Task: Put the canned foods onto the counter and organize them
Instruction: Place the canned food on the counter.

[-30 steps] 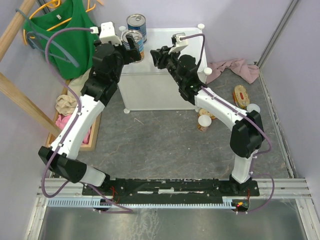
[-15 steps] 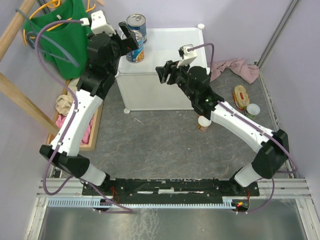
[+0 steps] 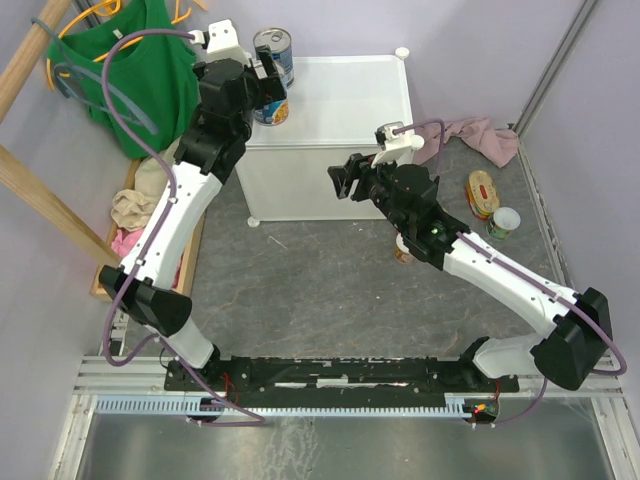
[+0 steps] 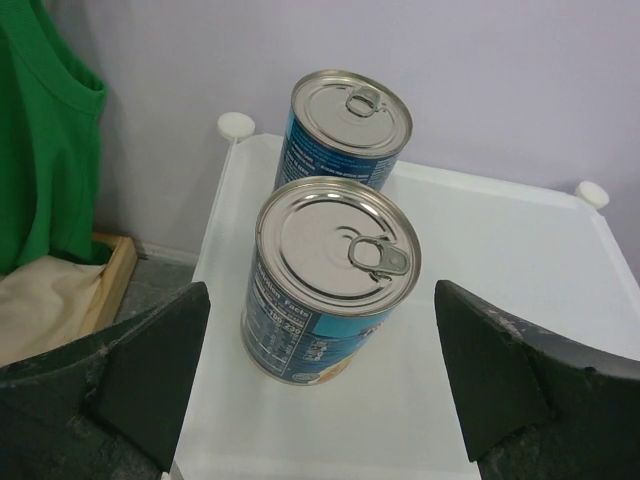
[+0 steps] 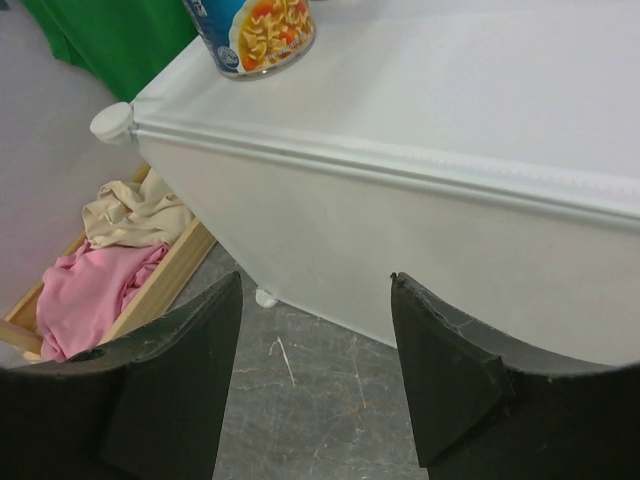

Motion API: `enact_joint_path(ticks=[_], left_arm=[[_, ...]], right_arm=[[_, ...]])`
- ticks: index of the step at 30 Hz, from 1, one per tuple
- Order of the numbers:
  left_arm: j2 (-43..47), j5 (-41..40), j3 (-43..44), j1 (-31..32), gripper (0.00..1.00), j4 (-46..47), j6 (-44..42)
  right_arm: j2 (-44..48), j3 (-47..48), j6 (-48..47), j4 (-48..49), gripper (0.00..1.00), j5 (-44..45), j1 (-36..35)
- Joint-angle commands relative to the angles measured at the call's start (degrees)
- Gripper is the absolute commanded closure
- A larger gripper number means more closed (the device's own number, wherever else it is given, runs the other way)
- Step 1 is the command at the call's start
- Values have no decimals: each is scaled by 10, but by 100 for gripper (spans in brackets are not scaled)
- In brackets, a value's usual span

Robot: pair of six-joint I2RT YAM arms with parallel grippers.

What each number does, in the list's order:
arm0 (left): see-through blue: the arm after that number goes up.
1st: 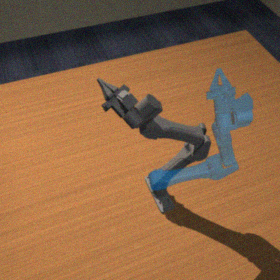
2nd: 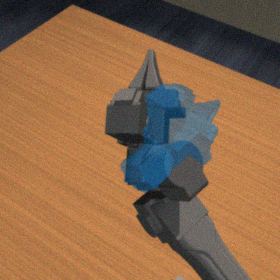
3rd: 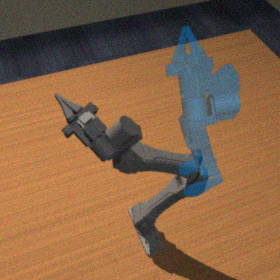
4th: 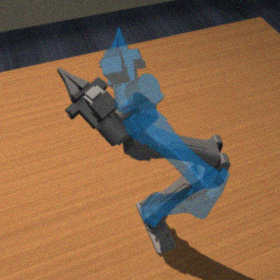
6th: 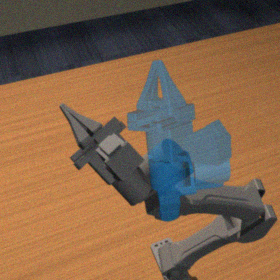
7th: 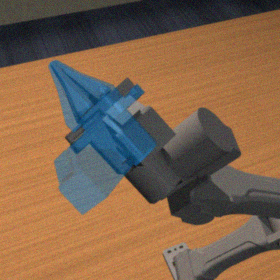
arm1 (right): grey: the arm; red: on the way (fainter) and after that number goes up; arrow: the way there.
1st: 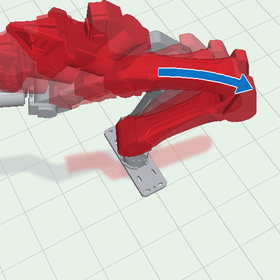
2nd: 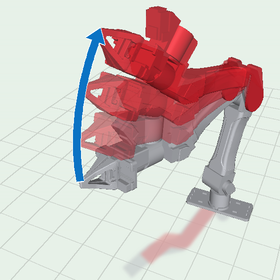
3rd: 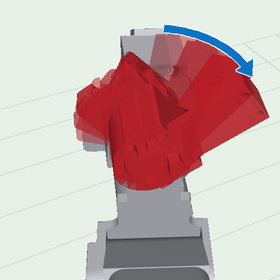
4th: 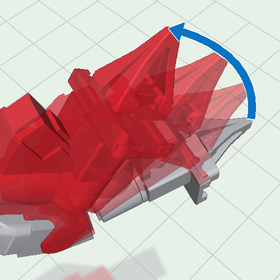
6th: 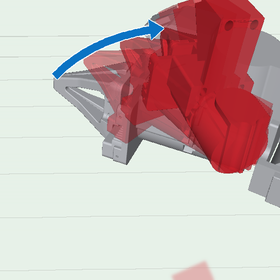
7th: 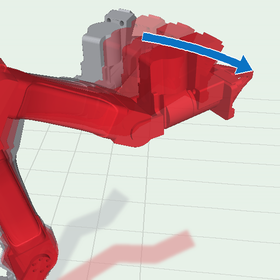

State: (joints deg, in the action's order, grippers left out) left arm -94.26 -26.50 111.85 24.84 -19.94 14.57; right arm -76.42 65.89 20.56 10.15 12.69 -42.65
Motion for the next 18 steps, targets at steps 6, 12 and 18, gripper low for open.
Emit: enact_joint_path(ticks=[6, 12, 18], left_arm=[[26, 19, -89, 1, 1, 136, -120], [50, 39, -151, 2, 1, 196, -139], [47, 44, -160, 1, 1, 209, -149]], right_arm=[[30, -18, 15, 22, 31, -4, -5], [26, -21, 20, 30, 30, -12, -4], [27, -22, 24, 31, 30, -18, -4]])
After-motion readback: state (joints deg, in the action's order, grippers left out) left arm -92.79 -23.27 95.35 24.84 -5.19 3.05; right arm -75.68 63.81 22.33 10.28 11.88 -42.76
